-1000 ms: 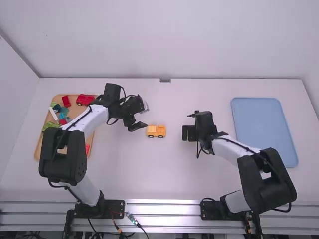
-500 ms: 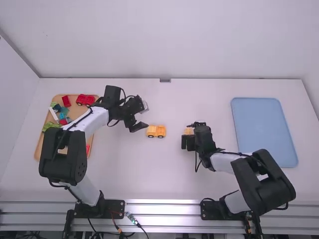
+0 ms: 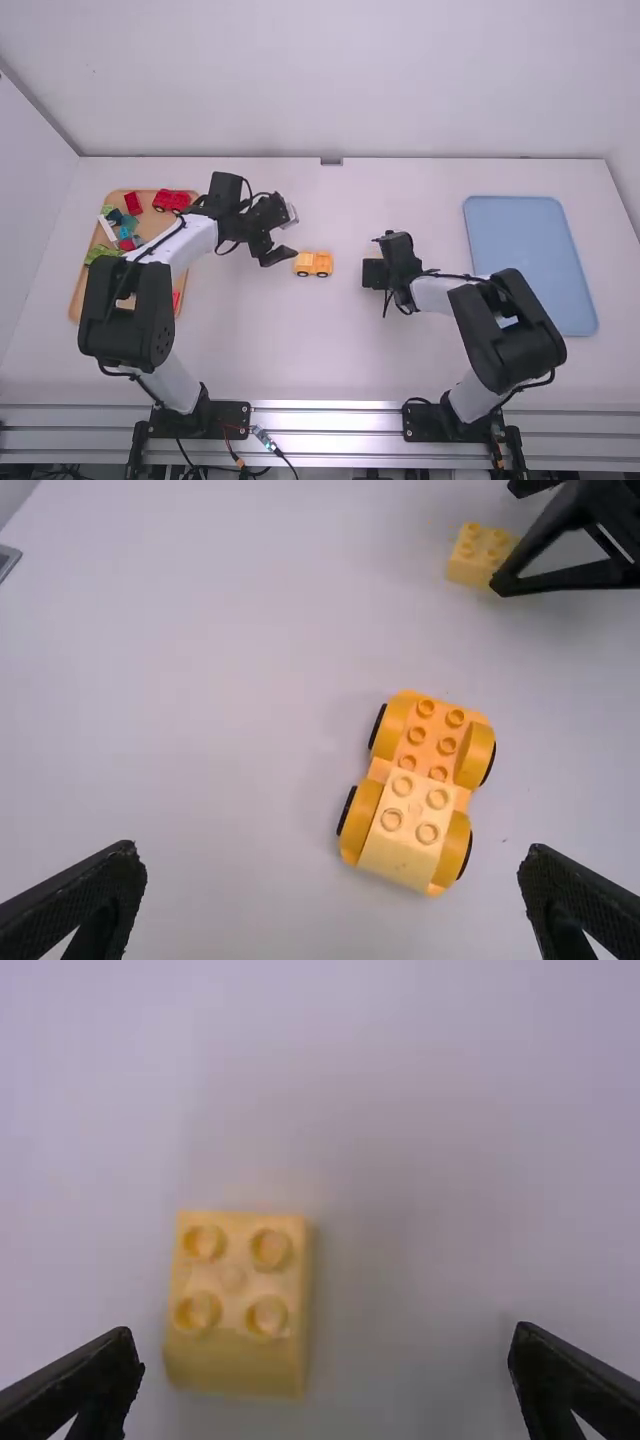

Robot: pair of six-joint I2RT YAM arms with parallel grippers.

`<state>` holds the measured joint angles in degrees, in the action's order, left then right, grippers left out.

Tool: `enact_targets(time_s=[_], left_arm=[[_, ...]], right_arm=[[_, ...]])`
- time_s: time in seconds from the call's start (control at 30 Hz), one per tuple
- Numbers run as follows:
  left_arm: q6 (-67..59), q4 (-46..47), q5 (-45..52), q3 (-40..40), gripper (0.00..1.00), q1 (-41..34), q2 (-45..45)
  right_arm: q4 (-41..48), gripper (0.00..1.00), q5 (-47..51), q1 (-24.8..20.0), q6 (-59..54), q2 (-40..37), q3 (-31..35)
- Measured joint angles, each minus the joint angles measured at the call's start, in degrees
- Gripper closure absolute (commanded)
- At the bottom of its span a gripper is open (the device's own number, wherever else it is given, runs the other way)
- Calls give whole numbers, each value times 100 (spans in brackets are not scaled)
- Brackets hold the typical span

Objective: Assemble lego blocks to make yellow taxi

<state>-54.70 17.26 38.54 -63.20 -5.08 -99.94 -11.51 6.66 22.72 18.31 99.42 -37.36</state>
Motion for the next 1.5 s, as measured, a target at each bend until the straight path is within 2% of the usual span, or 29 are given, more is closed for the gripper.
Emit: enact_targets(time_s=[0.1,0.2,0.3,0.53,0.83,1.1,1.2,1.23,1.27,1.4,1.5], left_arm=[[0,-2,2,0,1,-2,0],[2,-26,2,0,1,0,0],[2,-24,2,0,1,-2,0],[2,-22,2,0,1,-2,0],[-262,313,9,0,1,0,0],[-439,435,96,0,1,-2,0],[-529,507,181,0,1,-2,-2],[-538,496,205,0,1,-2,0],[-542,490,221,0,1,-2,0],[-544,507,238,0,1,-2,-2],[-544,546,212,0,1,-2,0]], right_arm=[[361,9,-42,83,35,0,-256],[1143,12,-164,109,79,0,-586],[1434,14,-219,46,90,0,-767],[1482,17,-350,15,90,0,-844],[1864,15,-505,-63,79,0,-885],[2120,12,-503,-76,85,9,-1209],[2240,10,-546,-76,76,234,-1388],[2371,18,-564,-76,83,402,-1515],[2474,20,-562,-76,70,555,-1626],[2787,15,-262,15,216,994,-2039],[2653,14,13,319,308,1045,-2105]])
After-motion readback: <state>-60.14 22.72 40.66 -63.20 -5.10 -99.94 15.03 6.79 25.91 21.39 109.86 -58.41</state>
